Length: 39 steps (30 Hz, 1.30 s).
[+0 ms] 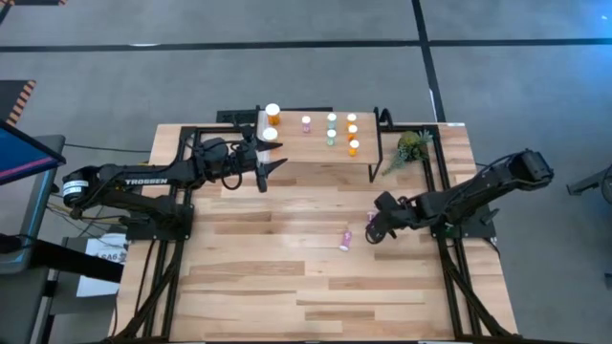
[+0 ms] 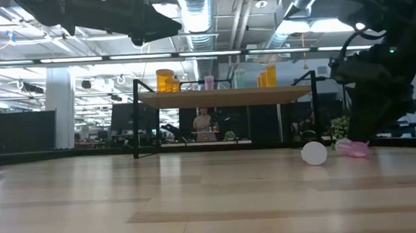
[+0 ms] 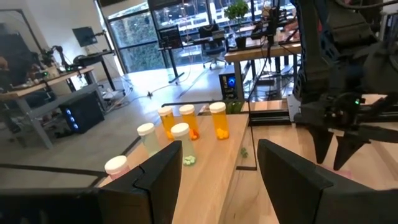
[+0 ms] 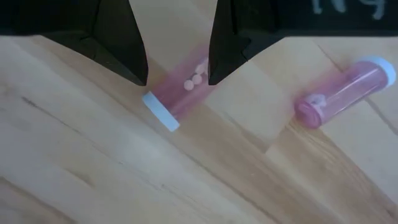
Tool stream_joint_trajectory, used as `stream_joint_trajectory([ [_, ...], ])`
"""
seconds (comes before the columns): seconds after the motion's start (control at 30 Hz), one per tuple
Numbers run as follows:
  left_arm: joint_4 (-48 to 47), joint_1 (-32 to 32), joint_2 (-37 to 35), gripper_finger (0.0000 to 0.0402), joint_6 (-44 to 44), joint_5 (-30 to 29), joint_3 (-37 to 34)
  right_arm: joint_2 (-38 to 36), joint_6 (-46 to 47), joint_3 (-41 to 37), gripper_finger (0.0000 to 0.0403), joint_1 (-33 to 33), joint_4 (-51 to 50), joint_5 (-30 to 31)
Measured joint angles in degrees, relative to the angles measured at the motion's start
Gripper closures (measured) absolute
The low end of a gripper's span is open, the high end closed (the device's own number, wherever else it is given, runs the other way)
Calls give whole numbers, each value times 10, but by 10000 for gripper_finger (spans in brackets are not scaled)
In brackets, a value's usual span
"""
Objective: Pick and place medicine bottles onto shelf by color
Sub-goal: Put the top pink pill bottle on the shelf aligned with the pink pill bottle
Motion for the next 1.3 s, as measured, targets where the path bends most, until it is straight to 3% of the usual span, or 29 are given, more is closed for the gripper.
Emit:
stream_joint_trajectory([
  [0.33, 0, 0, 0, 203, -6, 0, 0, 14, 28, 0, 212, 5, 32, 0],
  [0.63, -1, 0, 0, 203, -6, -1, 0, 95, 37, 2, 212, 15, 96, -19],
  [0.9, -4, 0, 0, 203, -15, -1, 0, 100, 5, 16, 213, 27, 26, -23],
  [1.3, -4, 0, 0, 203, -21, -1, 0, 82, -38, 19, 298, 29, -2, -29],
])
